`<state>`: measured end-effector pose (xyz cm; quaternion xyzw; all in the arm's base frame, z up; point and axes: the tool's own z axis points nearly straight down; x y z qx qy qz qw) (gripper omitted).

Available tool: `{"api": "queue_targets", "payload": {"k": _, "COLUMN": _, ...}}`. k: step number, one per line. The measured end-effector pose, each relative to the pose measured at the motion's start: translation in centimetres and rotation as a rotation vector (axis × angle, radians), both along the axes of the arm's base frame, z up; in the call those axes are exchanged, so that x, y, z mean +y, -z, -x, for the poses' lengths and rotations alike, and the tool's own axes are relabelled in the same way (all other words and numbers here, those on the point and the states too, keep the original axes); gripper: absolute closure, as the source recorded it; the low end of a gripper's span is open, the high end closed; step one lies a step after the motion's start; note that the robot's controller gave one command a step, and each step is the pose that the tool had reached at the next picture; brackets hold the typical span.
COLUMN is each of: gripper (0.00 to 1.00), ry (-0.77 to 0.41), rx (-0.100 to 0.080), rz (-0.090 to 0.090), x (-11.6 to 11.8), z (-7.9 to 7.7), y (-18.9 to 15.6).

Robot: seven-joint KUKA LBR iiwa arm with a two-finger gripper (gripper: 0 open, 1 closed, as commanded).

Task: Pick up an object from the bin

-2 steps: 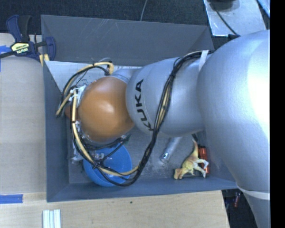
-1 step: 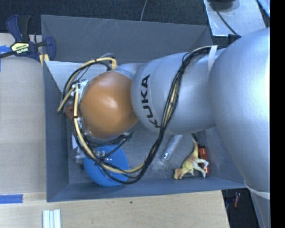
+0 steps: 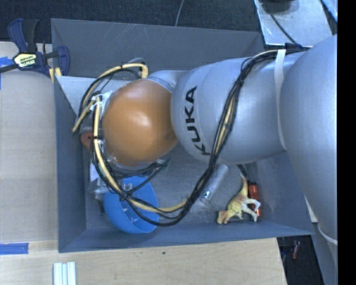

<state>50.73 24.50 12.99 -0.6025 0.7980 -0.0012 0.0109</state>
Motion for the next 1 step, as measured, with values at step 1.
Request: {"api": "queue_targets", "payload": {"k": 1, "gripper": 1.0, "ry": 0.001, "rx": 0.006, "rz": 0.002, "x": -0.05, "z": 0.13, "y": -2.7}}
